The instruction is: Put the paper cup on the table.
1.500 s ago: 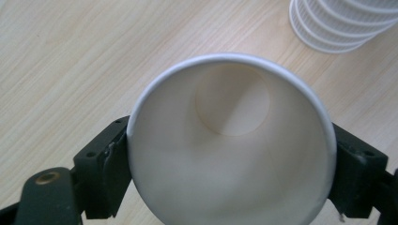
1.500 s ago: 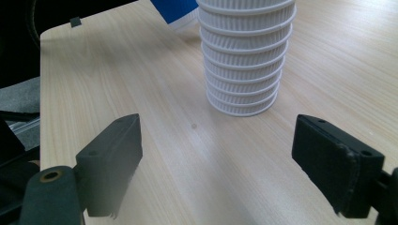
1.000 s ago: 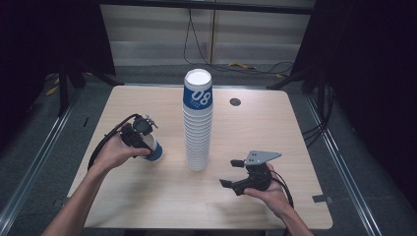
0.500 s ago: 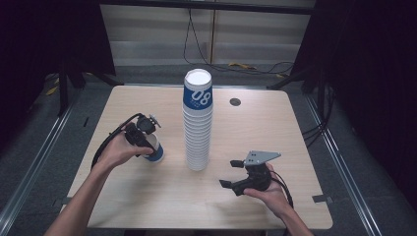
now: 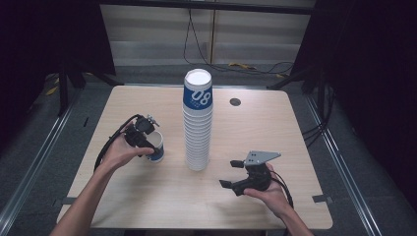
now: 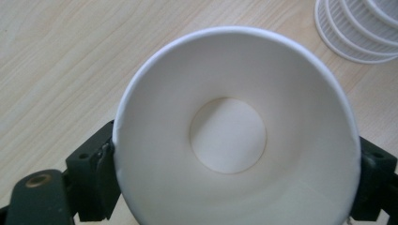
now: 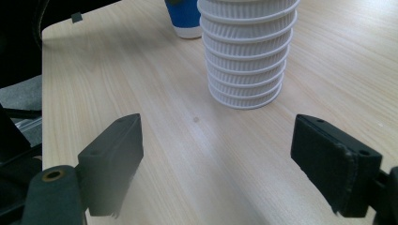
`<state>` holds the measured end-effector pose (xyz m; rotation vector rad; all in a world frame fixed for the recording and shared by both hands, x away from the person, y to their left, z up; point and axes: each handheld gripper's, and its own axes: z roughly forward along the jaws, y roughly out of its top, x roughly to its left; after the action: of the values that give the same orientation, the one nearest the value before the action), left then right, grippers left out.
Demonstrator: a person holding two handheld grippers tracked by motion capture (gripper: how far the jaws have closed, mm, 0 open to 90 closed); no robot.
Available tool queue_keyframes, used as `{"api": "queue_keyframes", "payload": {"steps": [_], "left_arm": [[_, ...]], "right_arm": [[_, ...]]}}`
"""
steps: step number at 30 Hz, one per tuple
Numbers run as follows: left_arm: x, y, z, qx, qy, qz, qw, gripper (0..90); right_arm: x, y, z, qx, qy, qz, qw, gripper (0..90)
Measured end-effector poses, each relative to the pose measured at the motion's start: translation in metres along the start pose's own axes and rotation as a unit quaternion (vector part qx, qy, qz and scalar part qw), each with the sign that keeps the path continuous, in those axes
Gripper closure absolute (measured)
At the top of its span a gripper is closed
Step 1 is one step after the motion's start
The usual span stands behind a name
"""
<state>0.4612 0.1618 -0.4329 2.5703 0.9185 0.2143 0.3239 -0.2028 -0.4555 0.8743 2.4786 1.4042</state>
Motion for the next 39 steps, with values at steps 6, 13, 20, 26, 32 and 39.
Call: {"api": "queue_keyframes", "payload": {"steps": [6,13,20,26,32,39], "left_arm": [[0.003,-0.002,0.002,-0.012,0.000,-0.003,0.9999,12.9],[0.004,-0.008,0.006,-0.027,-0.009,-0.006,0.9996,12.7],[0.008,-0.014,0.011,-0.039,-0.020,-0.014,0.9990,15.2],[0.007,-0.021,0.018,-0.036,-0.011,-0.013,0.9992,16.7],[0.008,-0.025,0.015,-0.049,0.002,-0.014,0.9987,16.2],[0.006,-0.032,0.011,-0.058,0.003,-0.008,0.9983,16.9]], "right_arm": [[0.000,0.000,0.000,0.000,0.000,0.001,1.0000,17.4],[-0.001,0.000,-0.001,-0.001,-0.006,0.001,1.0000,17.4],[-0.002,-0.001,0.000,0.002,-0.007,0.004,1.0000,17.4],[-0.003,-0.001,0.001,0.003,-0.007,0.005,1.0000,17.4],[-0.003,-0.001,0.001,0.007,-0.011,0.008,0.9999,17.4],[-0.004,-0.002,-0.001,0.004,-0.013,0.011,0.9998,17.4]]}}
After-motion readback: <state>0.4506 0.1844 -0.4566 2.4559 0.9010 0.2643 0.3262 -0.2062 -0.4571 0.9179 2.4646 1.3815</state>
